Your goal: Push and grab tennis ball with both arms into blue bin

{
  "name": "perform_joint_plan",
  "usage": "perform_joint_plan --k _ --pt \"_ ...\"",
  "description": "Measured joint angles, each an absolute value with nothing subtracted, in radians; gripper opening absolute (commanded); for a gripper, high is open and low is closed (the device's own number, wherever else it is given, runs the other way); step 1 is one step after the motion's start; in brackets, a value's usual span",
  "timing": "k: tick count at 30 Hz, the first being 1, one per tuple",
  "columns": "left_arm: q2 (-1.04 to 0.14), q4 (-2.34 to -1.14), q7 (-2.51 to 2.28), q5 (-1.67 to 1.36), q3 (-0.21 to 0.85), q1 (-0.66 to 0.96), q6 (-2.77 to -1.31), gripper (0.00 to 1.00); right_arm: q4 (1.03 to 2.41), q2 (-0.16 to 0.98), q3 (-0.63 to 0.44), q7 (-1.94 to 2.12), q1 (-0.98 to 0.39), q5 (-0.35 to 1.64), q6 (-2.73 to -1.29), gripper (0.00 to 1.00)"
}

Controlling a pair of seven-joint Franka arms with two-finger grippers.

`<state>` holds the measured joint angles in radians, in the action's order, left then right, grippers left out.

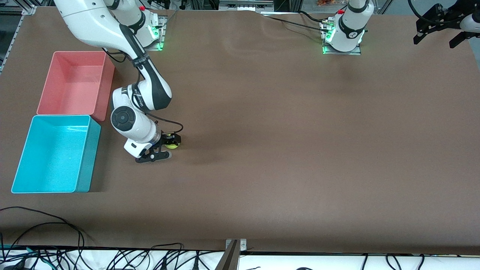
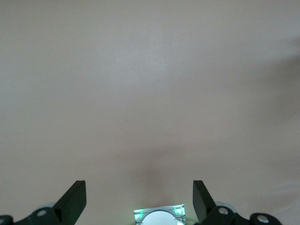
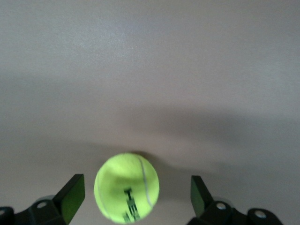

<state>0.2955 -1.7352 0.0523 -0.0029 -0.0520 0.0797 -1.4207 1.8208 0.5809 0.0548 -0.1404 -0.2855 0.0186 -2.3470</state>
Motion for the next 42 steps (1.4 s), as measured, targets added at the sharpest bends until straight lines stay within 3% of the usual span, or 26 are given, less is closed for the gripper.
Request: perform_joint_plan --k 7,8,10,11,15,16,18,19,39,40,42 --pt "0.278 -1.735 0.046 -0.01 -0.055 0.08 -1.421 1.0 1.826 0.602 0.055 -0.14 -0.286 0.019 -2.283 1.0" --pt "0.277 -1.735 0.046 -0.01 -0.055 0.08 -1.421 1.0 1.826 0.602 0.055 -0.14 -0.286 0.019 -2.275 0.93" --pt "0.274 -1.735 0.046 -0.01 -0.055 0.08 -1.421 1.0 1.826 0.602 0.055 -0.14 -0.286 0.019 -2.269 0.63" --pt "0.273 -1.734 0.046 -0.01 -0.055 0.08 -1.421 1.0 1.826 0.602 0.055 -0.14 -0.286 0.019 -2.268 0.57" --pt "0.27 -1.729 0.045 -0.01 -0.057 0.079 -1.421 1.0 1.824 0.602 0.055 -0.14 -0.287 0.019 -2.268 0.61" --pt "0.269 -1.728 0.045 -0.01 -0.057 0.079 -1.421 1.0 1.823 0.602 0.055 -0.14 -0.287 0.018 -2.269 0.69" --pt "0.265 -1.721 0.045 -0.01 -0.058 0.079 -1.421 1.0 1.819 0.601 0.054 -0.14 -0.288 0.018 -2.271 0.97" --pt "0.261 -1.716 0.045 -0.01 -0.058 0.079 -1.421 1.0 1.817 0.601 0.054 -0.14 -0.288 0.018 -2.274 1.0" --pt "0.192 -1.623 0.044 -0.01 -0.063 0.06 -1.421 1.0 1.815 0.614 0.054 -0.14 -0.293 0.018 -2.424 0.94" --pt "0.191 -1.622 0.044 -0.01 -0.063 0.06 -1.421 1.0 1.816 0.619 0.053 -0.139 -0.293 0.018 -2.442 0.89" --pt "0.189 -1.62 0.044 -0.01 -0.063 0.06 -1.421 1.0 1.816 0.629 0.053 -0.139 -0.293 0.018 -2.466 0.67"
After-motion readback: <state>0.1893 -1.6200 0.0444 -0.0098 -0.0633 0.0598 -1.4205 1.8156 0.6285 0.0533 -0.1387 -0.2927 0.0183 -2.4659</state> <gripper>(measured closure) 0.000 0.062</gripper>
